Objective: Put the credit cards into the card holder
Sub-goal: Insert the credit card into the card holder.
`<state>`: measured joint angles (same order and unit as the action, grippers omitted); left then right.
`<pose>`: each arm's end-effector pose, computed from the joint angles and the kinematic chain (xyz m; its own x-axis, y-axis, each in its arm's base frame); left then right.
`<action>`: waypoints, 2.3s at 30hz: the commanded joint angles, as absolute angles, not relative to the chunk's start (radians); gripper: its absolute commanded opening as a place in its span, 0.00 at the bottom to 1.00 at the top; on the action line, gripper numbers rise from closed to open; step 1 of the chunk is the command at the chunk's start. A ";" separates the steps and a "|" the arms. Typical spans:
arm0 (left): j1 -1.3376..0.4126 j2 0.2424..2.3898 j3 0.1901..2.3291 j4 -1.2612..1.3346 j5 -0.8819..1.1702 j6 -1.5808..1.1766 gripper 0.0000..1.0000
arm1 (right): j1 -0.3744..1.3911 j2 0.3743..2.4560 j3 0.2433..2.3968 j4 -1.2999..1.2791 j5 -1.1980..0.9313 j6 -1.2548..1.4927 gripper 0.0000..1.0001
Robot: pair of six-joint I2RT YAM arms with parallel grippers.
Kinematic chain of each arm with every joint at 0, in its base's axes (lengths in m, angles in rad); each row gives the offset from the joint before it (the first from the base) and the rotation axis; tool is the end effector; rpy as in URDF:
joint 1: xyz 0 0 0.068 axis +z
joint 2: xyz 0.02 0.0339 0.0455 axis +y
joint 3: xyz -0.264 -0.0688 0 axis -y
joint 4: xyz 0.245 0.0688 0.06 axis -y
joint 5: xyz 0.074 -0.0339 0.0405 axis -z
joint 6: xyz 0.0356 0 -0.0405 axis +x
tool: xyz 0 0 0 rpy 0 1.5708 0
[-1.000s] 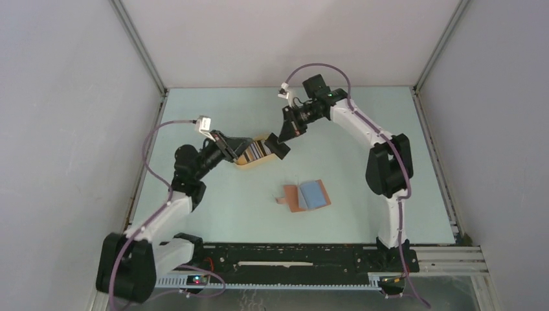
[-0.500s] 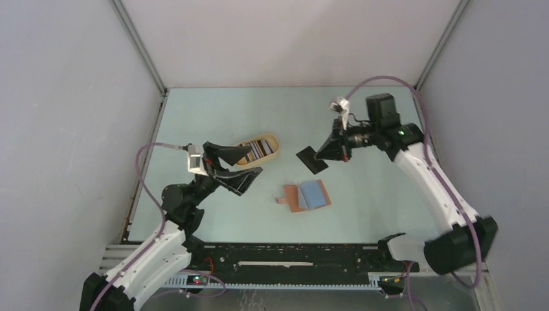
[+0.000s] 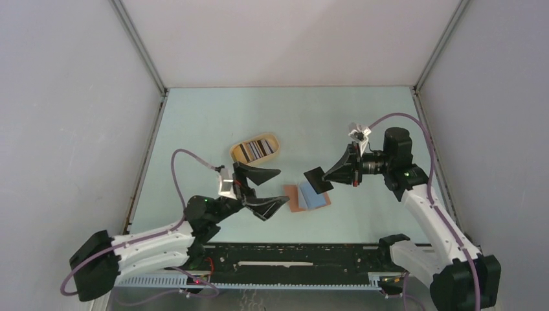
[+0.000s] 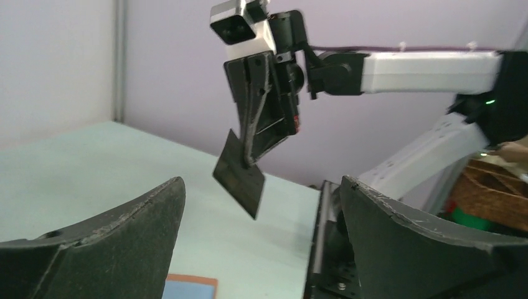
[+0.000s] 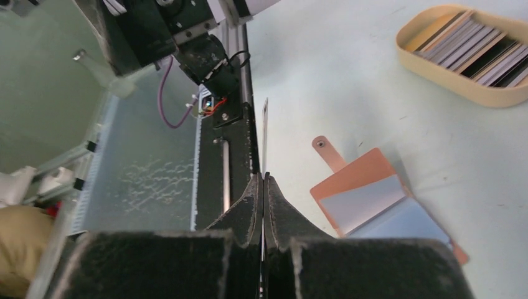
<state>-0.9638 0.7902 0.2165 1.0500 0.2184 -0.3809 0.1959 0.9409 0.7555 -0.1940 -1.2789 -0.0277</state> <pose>0.0902 -0.1434 0.2684 -0.0961 -0.4978 -0.8619 0.9436 0.2301 -0.2382 0.1842 0.0713 0.3094 -0.3374 -0.0751 -0.9384 -0.9383 0.1071 0.3288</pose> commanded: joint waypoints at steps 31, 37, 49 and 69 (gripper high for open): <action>-0.963 1.370 0.372 1.434 0.213 -0.534 0.60 | 0.276 1.149 0.864 -0.194 -1.389 0.002 0.00; -0.953 1.374 0.377 1.437 0.222 -0.563 0.33 | 0.276 1.162 0.867 -0.200 -1.386 0.002 0.00; -0.915 1.417 0.407 1.436 0.303 -0.668 0.00 | 0.281 1.167 0.867 -0.220 -1.344 -0.041 0.00; -0.801 1.127 0.462 0.533 0.344 -0.742 0.00 | 0.273 1.160 1.008 -0.710 -0.931 -0.639 0.69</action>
